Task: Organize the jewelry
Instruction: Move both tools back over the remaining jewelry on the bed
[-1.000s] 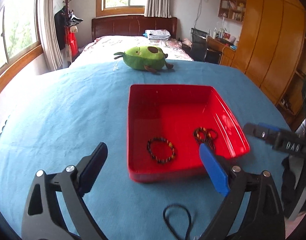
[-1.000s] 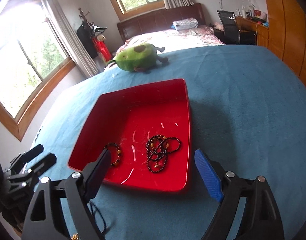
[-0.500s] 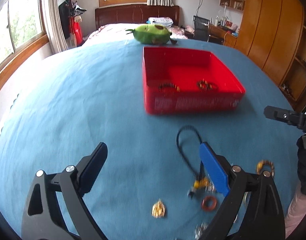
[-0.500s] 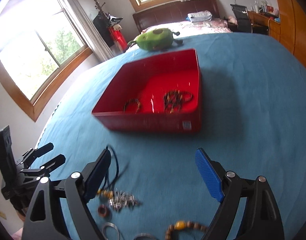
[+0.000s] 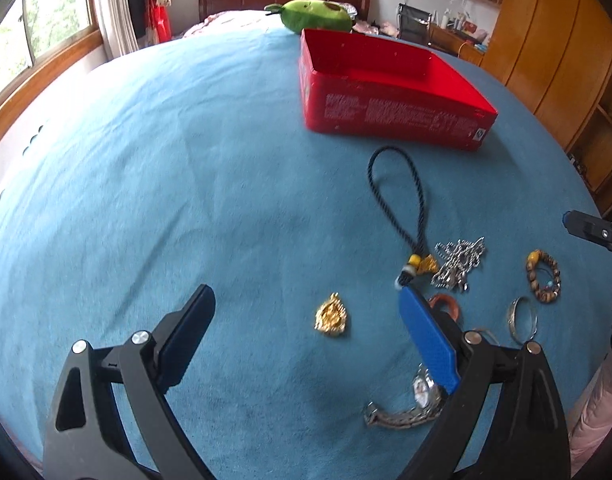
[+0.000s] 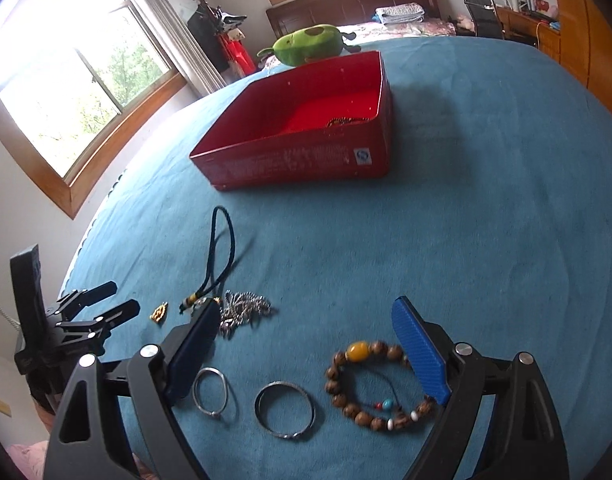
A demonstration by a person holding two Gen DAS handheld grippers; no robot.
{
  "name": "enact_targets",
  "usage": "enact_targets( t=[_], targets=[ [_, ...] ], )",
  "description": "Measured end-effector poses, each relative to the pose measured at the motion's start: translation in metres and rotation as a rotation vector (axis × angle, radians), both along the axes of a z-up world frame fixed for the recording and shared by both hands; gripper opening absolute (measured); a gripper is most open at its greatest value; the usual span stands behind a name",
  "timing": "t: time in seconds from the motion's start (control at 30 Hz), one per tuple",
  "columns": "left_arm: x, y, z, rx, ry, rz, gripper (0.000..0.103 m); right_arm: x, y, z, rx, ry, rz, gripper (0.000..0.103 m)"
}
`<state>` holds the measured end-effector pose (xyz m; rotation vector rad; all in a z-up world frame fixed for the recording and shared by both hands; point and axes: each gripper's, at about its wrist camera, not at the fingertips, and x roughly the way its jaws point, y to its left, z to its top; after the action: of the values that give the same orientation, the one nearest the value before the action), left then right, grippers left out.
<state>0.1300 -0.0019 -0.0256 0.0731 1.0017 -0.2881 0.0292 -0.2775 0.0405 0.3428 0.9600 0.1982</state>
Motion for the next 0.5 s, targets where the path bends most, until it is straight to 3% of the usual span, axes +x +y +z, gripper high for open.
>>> enact_targets(
  t=[0.2,0.37,0.43,0.5],
  targets=[
    [-0.001,0.003,-0.01,-0.033,0.068,-0.009,0.092,-0.004,0.004,-0.002,0.011,0.01,0.009,0.088],
    [-0.003,-0.003,-0.016,-0.012,0.078,-0.024,0.09,-0.004,0.009,-0.004,0.004,0.017,0.02,0.088],
    [-0.003,-0.007,-0.02,0.001,0.089,-0.041,0.077,-0.005,0.012,-0.004,-0.003,0.017,0.024,0.086],
    [-0.001,-0.011,-0.027,0.007,0.107,-0.053,0.077,-0.005,0.014,-0.004,-0.011,0.017,0.029,0.084]
  ],
)
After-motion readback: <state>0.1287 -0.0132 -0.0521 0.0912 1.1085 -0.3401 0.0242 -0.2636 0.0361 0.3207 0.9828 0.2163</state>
